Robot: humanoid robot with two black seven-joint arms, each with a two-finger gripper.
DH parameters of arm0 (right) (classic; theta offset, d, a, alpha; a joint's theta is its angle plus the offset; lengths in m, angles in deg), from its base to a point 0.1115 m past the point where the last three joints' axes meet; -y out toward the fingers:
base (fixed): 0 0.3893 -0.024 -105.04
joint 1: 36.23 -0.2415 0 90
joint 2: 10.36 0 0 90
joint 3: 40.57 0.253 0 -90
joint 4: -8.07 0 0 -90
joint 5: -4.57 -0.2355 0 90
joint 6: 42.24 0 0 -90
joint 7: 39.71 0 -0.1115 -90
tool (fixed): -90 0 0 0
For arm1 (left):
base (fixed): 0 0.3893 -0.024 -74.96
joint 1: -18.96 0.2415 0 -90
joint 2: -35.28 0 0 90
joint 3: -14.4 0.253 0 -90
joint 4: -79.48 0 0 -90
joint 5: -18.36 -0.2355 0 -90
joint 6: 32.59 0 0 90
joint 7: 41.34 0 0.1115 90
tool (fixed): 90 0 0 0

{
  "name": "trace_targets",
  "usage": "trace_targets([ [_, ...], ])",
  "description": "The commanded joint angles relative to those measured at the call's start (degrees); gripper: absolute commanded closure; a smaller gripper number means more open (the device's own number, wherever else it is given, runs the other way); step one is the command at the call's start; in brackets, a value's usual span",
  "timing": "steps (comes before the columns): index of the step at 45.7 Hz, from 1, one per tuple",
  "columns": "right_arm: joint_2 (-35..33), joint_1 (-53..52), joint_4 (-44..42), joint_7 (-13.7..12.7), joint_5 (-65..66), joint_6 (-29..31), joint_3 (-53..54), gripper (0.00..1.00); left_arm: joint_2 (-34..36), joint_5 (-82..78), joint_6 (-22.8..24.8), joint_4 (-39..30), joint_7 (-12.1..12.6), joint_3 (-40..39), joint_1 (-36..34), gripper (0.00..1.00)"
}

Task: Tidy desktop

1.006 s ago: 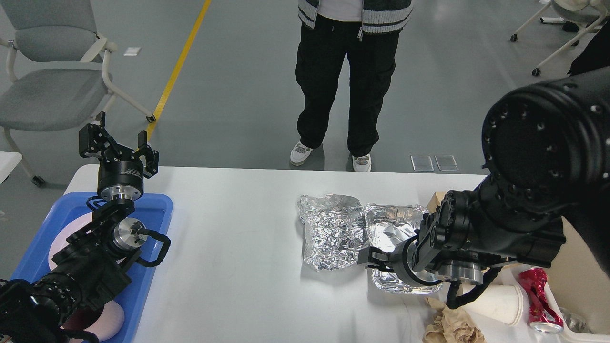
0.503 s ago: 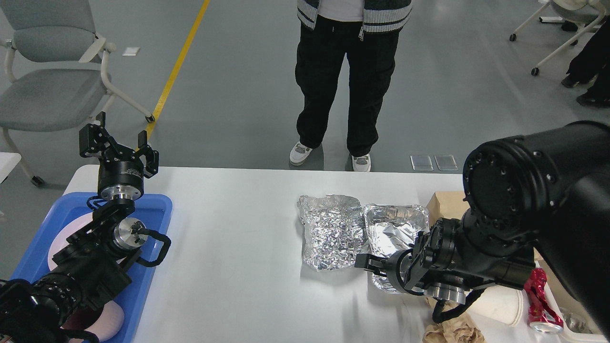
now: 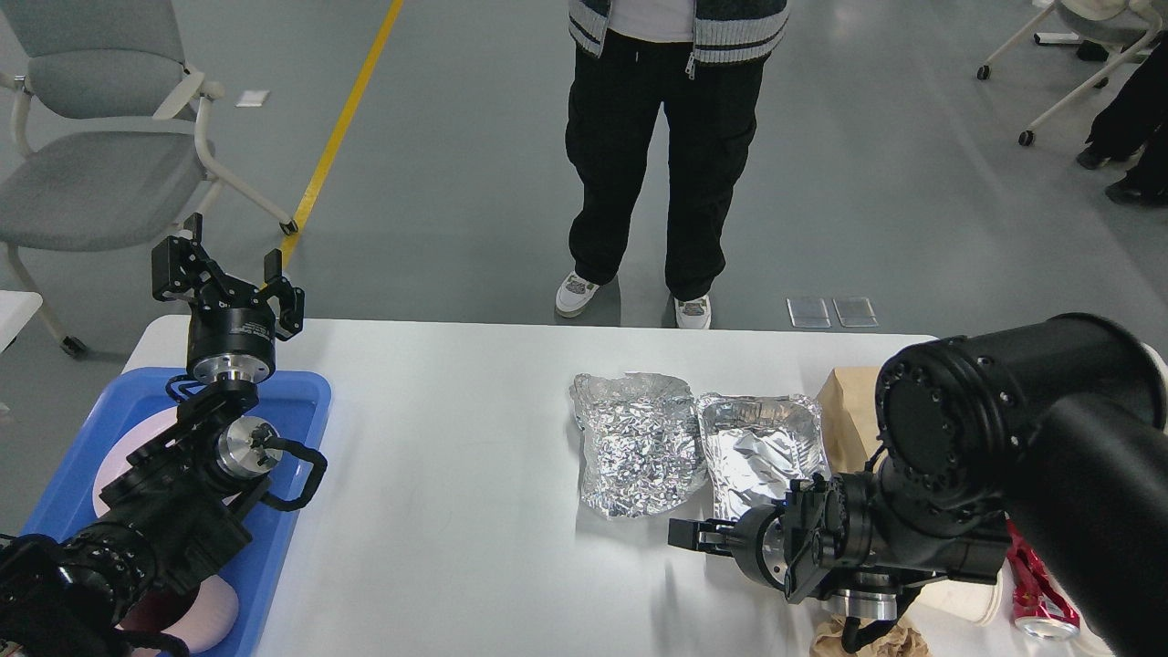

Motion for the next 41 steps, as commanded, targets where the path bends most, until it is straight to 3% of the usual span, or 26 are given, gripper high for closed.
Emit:
trace_targets([
  [1,-0.1,2.0,-2.4,0.1,1.7,0.1,-1.6,0.02,0.0,0.0,0.0,0.0,0.0,0.0,0.0,0.04],
  [8,-0.1,2.8,-4.0,0.4,1.7,0.1,-1.8,0.1,0.0,0.0,0.0,0.0,0.0,0.0,0.0,0.04],
  [15,0.3,1.2,-3.1,0.4,1.7,-0.1,-1.8,0.09,0.0,0.0,0.0,0.0,0.0,0.0,0.0,0.04],
  [28,-3.1,-14.0,8.1,2.1,3.1,0.6,-2.4,0.04,0.0,0.0,0.1,0.0,0.0,0.0,0.0,0.04],
  [41,-3.7,-18.9,9.0,3.3,12.9,0.6,-20.2,0.04,0.0,0.0,0.1,0.0,0.0,0.0,0.0,0.04],
])
